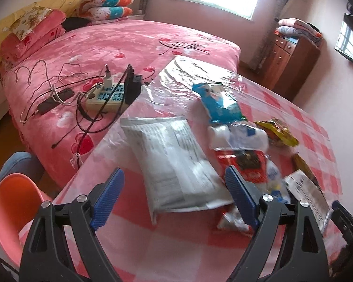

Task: Collect trash
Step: 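Move both open tools back over the trash on the table, then grasp the large white printed plastic bag with the left tool while the right tool grasps the white milk carton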

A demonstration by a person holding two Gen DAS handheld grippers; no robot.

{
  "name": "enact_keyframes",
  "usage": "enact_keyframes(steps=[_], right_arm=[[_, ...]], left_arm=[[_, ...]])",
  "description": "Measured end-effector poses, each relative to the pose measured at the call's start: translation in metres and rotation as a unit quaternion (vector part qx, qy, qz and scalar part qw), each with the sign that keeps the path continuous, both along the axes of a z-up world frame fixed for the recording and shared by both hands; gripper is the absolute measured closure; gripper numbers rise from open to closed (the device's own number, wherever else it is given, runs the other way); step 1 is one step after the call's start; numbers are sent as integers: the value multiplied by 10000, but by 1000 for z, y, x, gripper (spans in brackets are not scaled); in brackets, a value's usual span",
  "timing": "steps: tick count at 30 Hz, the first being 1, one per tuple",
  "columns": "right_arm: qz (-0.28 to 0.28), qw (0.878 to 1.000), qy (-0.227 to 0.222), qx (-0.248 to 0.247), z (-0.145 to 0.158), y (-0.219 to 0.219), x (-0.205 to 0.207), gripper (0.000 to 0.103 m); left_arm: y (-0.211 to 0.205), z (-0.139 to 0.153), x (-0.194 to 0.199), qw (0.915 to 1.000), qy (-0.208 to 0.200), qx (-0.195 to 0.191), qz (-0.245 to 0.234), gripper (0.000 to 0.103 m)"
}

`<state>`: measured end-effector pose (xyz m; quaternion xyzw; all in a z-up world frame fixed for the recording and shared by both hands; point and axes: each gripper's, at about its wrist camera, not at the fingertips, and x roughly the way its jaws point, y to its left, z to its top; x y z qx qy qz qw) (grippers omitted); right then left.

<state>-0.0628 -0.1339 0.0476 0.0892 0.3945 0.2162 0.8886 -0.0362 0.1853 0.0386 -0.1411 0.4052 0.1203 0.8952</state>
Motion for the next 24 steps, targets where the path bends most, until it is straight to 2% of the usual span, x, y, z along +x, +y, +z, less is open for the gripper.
enact_keyframes(steps=[4,9,13,17,22,24], right_arm=[[295,9994,-43,196,4,6,-2,9],[597,9981,-102,58,4,22,0,9],[741,9971,-107,-114,2,34,0,16],[879,9960,-42,-120,-1,41,-4,18],[1144,9934,72,-85,-5,56,-12,18],[1139,9933,44,-209,-7,62,-13,18]], left_arm=[[6,-9,12,9998,141,93,76,15],[4,-18,26,9997,221,87,47,15],[1,-24,36,9994,302,164,29,15],[2,-31,43,9990,403,184,73,15],[1,-34,50,9980,469,416,129,12],[2,-34,52,9976,498,448,145,11]])
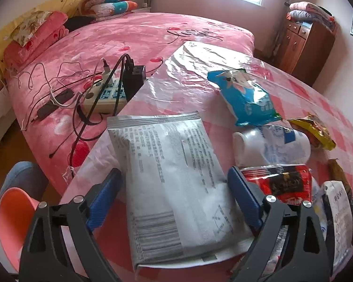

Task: Collect trash
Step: 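Grasp the large white printed plastic bag with the left tool while the right tool grasps the white milk carton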

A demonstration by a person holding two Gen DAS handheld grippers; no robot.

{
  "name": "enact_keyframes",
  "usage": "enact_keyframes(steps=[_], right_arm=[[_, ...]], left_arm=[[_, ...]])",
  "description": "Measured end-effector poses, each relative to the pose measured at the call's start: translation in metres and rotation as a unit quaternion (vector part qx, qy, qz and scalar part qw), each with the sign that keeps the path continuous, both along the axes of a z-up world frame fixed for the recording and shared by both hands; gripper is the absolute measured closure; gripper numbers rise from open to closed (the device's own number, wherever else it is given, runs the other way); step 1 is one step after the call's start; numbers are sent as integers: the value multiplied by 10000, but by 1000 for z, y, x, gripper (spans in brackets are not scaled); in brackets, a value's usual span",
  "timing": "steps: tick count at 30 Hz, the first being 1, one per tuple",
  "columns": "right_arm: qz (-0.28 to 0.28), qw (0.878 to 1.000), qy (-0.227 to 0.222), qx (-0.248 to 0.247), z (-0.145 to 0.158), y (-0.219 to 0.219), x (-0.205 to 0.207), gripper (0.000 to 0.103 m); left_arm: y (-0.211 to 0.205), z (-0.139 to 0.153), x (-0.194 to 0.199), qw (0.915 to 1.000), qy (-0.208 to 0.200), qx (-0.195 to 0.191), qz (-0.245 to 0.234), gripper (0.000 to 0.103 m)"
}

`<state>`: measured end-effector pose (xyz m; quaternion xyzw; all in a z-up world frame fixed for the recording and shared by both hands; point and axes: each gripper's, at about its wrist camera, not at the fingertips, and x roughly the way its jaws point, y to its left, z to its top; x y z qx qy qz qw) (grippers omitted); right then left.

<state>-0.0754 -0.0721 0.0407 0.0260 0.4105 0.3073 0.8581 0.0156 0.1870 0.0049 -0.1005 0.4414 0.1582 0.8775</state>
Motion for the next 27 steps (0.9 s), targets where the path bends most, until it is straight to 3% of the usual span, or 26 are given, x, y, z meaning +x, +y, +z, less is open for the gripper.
enact_keyframes(steps=[12,16,20,27], right_arm=[[-333,9981,157,-493,-16,16,20,18],[-446,9965,129,-696,-18,21,23,29],[-583,9946,70,-853,-18,23,24,44],[-574,9943,32,-894,-18,24,22,46]], left_arm=[[0,0,1,10000,-20,87,-20,16],[1,1,0,10000,-42,68,-20,19],[6,3,-6,9998,-188,-57,44,30],[14,7,-20,9989,-340,-326,5,42]])
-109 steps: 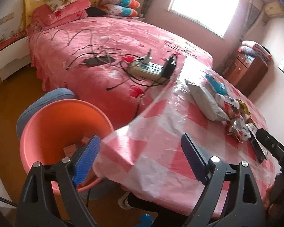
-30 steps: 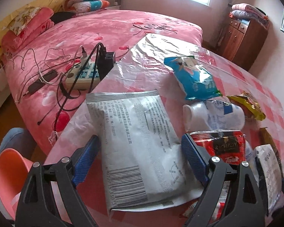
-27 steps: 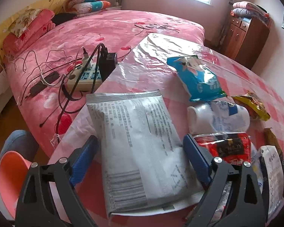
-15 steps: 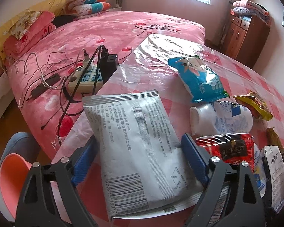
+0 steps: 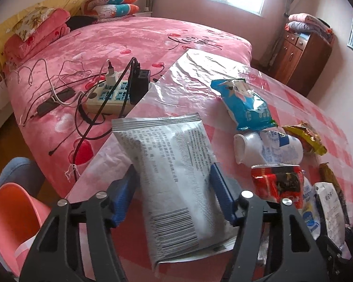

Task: Collect trash
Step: 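Grasp the large white printed plastic bag with the left tool while the right tool grasps the white milk carton, then lift the white bag and milk carton off the table with both tools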

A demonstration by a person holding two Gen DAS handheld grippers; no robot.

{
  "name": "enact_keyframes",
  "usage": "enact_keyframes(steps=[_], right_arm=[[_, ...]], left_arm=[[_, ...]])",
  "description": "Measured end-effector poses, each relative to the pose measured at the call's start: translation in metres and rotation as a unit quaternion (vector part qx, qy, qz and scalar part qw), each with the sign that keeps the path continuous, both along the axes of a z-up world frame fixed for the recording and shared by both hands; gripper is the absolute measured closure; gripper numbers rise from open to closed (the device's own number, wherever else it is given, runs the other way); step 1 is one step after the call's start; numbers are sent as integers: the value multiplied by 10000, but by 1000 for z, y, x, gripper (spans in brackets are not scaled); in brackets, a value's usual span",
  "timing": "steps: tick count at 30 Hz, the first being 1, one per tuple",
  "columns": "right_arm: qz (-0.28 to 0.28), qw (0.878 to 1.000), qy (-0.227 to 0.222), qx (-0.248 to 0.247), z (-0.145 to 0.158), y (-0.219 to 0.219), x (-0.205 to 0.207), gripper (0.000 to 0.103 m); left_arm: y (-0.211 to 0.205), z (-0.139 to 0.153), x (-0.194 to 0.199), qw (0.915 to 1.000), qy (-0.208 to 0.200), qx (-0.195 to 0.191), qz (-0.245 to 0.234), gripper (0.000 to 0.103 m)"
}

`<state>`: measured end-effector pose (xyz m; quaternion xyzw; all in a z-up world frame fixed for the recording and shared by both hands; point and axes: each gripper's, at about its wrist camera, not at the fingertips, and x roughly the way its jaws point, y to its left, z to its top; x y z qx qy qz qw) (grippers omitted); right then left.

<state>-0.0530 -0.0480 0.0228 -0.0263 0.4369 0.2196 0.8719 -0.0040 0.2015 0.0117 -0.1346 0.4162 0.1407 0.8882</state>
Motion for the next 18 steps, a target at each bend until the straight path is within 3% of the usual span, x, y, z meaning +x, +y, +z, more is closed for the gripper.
enact_keyframes(steps=[5,13,15,17,18], right_arm=[[-22,10000,-67,62,3,-2,-7,46],[-88,9992,38,398,3,-14,-20,46],[-137,9984,50,539,4,-19,-22,46],[-192,9977,15,646,6,-23,-23,46],[-205,9972,11,720,7,-25,-23,46]], left_arm=[[5,2,-13,9997,-28,-241,-100,48],[-6,5,-38,9953,198,-215,-927,47],[-11,6,-44,9941,284,-125,-1039,44],[-20,5,-47,9926,405,157,-1130,28],[-24,4,-48,9920,426,254,-1161,25]])
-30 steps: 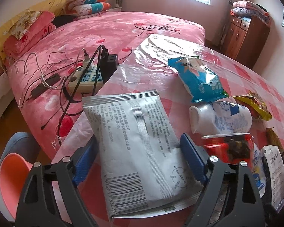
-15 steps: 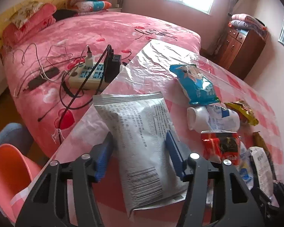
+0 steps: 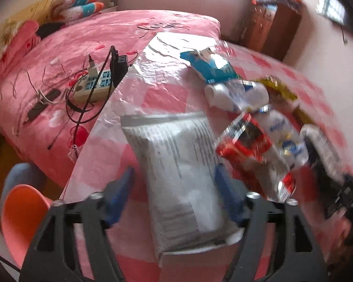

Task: Collect trash
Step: 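Lift the white bag and milk carton off the table with both tools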

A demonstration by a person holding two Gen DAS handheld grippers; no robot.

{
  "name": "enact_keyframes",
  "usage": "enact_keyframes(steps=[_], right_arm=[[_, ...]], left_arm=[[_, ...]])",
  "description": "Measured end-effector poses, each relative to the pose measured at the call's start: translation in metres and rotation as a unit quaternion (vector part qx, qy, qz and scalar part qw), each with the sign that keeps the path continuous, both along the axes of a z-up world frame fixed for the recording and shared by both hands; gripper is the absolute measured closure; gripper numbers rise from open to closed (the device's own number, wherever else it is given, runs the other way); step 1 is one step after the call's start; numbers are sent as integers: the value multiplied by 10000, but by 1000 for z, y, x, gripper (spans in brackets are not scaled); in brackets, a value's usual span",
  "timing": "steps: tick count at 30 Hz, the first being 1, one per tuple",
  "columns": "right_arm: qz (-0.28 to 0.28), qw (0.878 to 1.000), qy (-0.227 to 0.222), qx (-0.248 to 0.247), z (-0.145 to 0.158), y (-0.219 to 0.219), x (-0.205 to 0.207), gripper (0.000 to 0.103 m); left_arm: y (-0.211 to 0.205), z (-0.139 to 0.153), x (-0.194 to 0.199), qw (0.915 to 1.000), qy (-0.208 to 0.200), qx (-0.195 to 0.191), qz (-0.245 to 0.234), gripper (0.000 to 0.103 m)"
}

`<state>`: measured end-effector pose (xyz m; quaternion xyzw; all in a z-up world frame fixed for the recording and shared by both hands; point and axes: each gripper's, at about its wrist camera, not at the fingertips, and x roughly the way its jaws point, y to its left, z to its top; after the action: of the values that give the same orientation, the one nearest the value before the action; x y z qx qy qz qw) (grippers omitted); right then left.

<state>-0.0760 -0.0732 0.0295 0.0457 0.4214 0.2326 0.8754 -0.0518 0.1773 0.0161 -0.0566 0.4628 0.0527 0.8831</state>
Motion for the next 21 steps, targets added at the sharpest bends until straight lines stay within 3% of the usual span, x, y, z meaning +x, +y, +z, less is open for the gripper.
enact_keyframes(steps=[7,12,15,17,21], right_arm=[[-11,9999,104,118,-1,-3,2,46],[18,9998,137,154,-2,-4,3,46],[36,9997,173,146,-4,-5,3,46],[36,9997,202,132,-4,-4,4,46],[44,9997,219,121,-4,-2,6,45]], left_arm=[[-22,-9,13,9988,130,462,26,13],[-20,-11,14,9992,27,339,186,11],[-22,-11,9,9992,-121,343,179,15],[-25,-10,6,9992,-154,333,169,23],[-31,-9,-5,9989,-253,374,150,27]])
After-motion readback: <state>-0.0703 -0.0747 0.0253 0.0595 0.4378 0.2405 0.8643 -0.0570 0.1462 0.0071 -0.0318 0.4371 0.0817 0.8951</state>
